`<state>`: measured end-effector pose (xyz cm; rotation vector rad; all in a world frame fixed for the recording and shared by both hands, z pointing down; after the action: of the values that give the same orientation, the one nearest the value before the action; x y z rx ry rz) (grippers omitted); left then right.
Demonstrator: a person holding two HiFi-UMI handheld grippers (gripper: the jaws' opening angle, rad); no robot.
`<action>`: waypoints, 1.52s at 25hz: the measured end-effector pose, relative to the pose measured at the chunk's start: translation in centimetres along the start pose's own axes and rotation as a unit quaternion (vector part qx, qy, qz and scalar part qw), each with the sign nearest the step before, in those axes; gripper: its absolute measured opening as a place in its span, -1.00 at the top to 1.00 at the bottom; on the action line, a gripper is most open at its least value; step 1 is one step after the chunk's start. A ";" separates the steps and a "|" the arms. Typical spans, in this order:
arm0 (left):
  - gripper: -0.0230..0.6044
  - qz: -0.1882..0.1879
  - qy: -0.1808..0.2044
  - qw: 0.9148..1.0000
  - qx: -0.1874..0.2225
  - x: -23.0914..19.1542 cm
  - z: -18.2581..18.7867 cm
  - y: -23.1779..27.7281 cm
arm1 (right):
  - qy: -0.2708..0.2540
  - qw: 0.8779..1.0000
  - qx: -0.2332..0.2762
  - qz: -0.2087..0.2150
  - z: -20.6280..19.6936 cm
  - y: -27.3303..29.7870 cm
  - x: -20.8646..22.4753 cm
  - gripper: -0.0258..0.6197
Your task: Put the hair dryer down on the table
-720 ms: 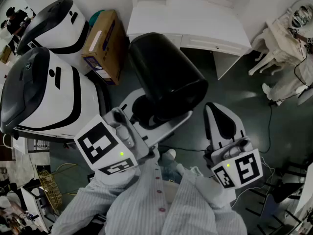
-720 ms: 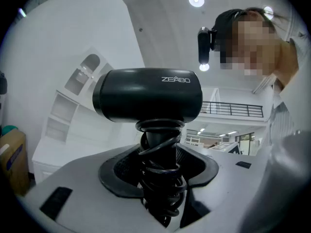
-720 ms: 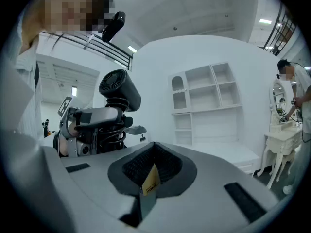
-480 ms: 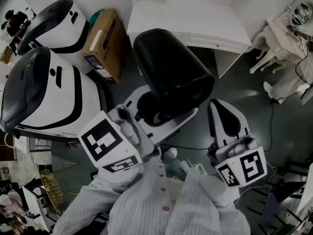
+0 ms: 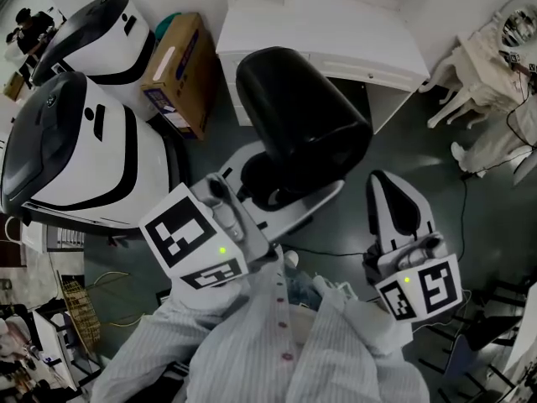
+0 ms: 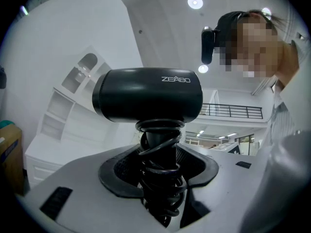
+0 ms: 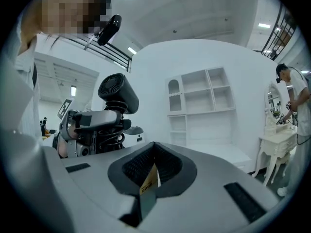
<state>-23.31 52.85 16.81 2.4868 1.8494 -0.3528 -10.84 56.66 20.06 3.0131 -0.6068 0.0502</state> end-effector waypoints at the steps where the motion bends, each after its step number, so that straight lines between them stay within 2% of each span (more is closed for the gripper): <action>1: 0.22 -0.001 -0.002 1.000 0.002 0.2 -0.2 0.0 | 0.000 1.000 -0.001 -0.001 -0.2 -0.3 0.1 0.88; 7: 0.22 0.003 0.003 1.000 0.000 0.7 -0.5 0.7 | 0.007 1.000 -0.001 -0.003 -0.7 -0.8 1.3 0.88; 13: 0.22 0.010 0.011 1.000 -0.004 -1.5 -0.9 1.7 | 0.000 1.000 -0.001 0.002 -0.5 2.0 2.9 0.88; 21: 0.22 0.004 0.012 1.000 -0.010 -8.5 -0.3 5.1 | -0.009 1.000 0.000 0.001 0.6 8.7 6.5 0.88; 30: 0.22 -0.004 0.015 1.000 -0.021 -16.9 0.5 12.2 | -0.009 1.000 -0.003 -0.008 2.0 16.4 13.6 0.88; 38: 0.22 -0.015 0.027 0.999 -0.031 -23.3 0.6 16.0 | -0.009 1.000 -0.008 -0.017 2.6 22.6 17.3 0.88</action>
<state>-14.55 26.03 18.89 2.4540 1.8873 -0.2281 -3.59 28.99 19.58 3.0102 -0.5543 0.0149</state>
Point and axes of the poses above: the fingertips, and each gripper's own axes: y forward along the fingers, x to its right, z out of its top, the point moved 4 cm from there along -y, backward along the fingers, and after that the axes turned 2 degrees about y, right-handed, at the moved point
